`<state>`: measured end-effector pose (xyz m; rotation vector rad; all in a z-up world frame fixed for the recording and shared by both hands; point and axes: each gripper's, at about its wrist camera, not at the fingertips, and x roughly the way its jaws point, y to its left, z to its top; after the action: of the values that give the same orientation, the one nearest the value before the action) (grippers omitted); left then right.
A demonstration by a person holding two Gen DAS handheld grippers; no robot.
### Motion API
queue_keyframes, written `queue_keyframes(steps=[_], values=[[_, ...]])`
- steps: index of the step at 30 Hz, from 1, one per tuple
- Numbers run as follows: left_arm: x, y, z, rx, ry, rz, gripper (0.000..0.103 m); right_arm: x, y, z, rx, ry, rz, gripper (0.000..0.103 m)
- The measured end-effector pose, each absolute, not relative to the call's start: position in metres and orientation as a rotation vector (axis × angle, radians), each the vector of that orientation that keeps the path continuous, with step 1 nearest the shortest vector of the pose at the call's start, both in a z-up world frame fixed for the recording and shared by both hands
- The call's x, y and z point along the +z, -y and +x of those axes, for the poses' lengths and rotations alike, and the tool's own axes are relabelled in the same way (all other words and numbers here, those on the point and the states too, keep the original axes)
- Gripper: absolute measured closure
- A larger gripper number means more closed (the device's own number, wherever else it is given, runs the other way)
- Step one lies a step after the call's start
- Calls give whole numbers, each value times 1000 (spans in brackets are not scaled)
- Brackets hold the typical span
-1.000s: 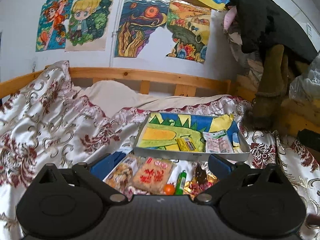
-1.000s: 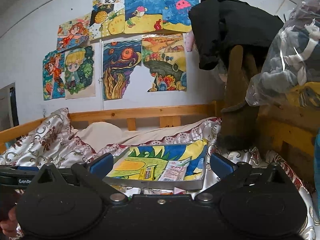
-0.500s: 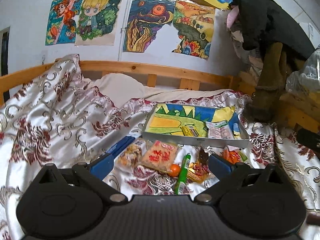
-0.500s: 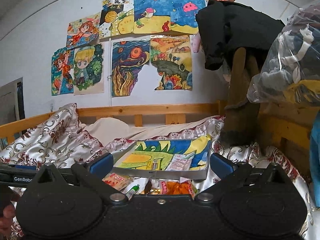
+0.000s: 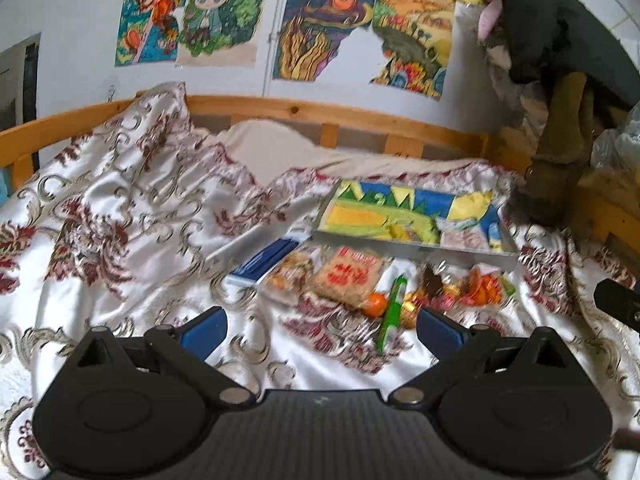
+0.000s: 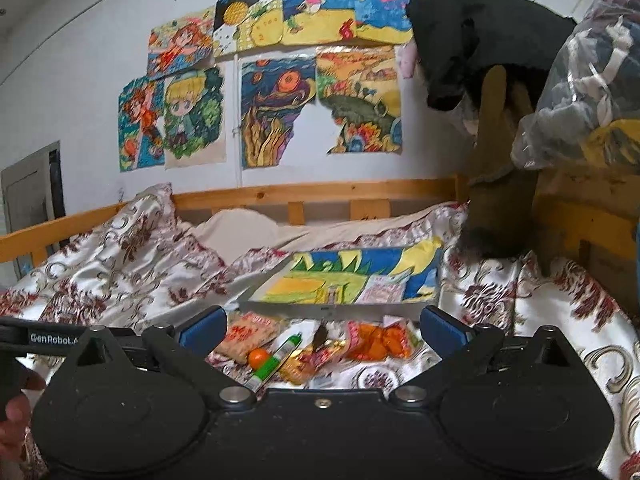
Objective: Organize snacks
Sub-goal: 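Move both tools back toward the remaining snacks beside the tray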
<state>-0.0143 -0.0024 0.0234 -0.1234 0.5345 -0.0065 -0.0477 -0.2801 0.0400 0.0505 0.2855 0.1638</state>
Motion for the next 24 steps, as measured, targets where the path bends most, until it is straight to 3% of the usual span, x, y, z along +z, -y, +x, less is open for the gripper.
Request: queue_keyframes(steps=[16, 24], values=[[13, -45, -1, 58, -701, -156, 0, 16, 259, -44, 215, -381, 31, 1], [13, -59, 27, 33, -683, -136, 0, 10, 235, -28, 252, -435, 33, 1]])
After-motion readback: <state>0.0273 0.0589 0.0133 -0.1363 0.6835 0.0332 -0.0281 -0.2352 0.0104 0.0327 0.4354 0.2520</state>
